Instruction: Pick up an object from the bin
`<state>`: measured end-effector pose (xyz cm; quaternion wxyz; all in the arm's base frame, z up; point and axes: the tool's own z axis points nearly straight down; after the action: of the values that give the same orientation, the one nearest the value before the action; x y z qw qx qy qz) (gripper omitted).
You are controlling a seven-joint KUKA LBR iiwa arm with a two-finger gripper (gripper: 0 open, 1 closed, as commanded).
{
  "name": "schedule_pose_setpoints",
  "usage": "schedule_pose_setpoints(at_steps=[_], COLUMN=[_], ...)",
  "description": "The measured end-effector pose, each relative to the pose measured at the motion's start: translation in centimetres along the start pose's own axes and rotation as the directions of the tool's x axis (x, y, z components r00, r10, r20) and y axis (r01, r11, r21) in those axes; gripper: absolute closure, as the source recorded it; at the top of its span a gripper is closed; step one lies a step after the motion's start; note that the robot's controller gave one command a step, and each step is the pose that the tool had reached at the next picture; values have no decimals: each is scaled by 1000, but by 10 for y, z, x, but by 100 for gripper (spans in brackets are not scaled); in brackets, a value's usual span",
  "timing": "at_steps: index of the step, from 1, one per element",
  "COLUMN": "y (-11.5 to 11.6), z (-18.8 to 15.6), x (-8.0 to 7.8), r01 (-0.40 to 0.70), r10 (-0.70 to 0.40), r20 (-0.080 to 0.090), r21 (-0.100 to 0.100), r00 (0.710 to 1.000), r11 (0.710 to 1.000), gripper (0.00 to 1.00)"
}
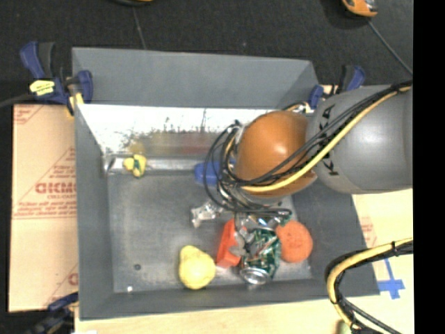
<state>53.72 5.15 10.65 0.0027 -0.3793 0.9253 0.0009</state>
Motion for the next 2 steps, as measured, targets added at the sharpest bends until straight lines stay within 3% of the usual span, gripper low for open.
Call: schedule_pose_setpoints(at_steps=[1,2], y=[1,14], z=[33,28], x=[9,7], r01=[197,442], r10=[-197,-442], r20=[-7,-7], r21=[4,16], r00=[980,897], r11=[980,897], gripper=[0,100])
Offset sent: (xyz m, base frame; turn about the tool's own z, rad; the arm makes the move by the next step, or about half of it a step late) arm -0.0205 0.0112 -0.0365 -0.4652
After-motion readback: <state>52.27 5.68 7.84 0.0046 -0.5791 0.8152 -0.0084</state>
